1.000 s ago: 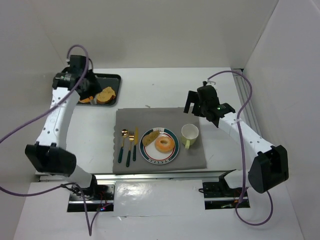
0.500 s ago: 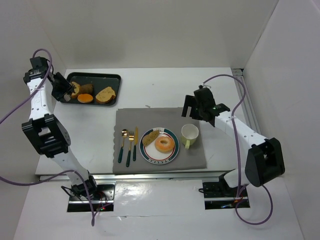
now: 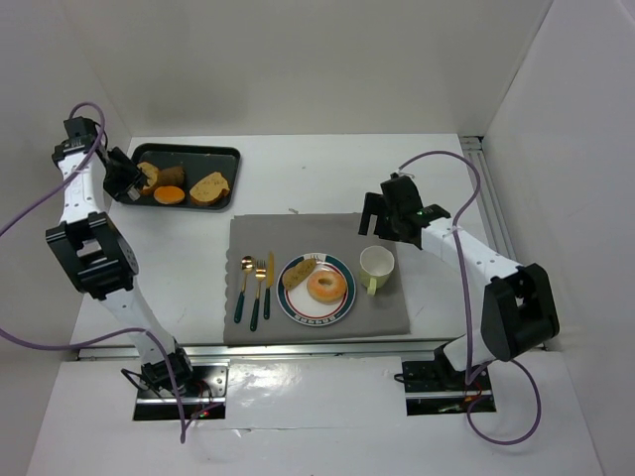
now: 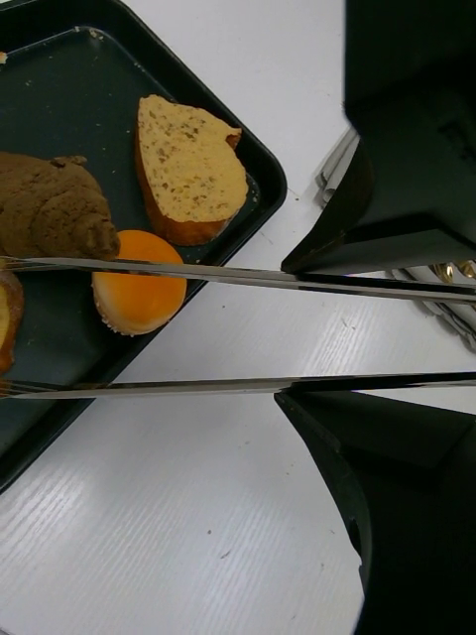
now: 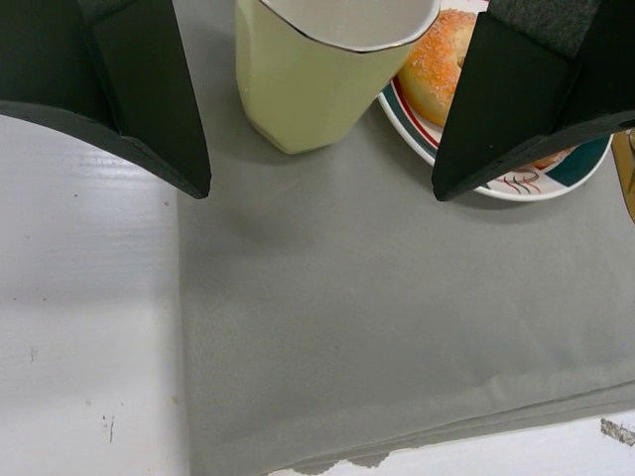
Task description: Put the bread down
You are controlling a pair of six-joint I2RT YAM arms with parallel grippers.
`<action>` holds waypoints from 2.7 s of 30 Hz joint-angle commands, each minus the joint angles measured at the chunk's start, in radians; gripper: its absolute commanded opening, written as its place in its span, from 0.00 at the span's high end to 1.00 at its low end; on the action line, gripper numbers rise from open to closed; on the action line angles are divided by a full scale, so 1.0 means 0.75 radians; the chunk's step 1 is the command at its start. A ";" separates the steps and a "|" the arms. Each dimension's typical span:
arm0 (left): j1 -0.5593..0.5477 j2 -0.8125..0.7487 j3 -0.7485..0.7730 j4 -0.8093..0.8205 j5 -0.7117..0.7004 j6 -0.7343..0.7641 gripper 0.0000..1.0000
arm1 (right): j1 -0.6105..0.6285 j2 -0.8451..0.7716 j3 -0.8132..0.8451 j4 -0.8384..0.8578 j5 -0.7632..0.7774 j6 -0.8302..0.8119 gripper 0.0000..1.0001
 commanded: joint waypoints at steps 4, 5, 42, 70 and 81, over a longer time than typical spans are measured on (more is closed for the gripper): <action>0.047 0.094 0.030 0.068 0.027 -0.021 0.42 | 0.007 -0.007 0.049 0.032 0.035 -0.013 0.00; 0.059 0.113 0.031 0.068 0.041 -0.021 0.42 | 0.007 -0.026 0.061 0.032 0.054 -0.001 0.00; -0.476 -0.805 -0.425 0.125 0.132 0.186 1.00 | 0.007 -0.531 -0.033 -0.017 0.346 -0.003 0.00; -1.350 -1.378 -1.170 -0.012 0.286 0.176 1.00 | -0.007 -0.226 0.137 -0.083 0.414 -0.026 0.00; -1.446 -1.292 -1.195 -0.110 0.156 0.176 0.78 | -0.007 -0.198 0.174 -0.142 0.426 0.020 0.00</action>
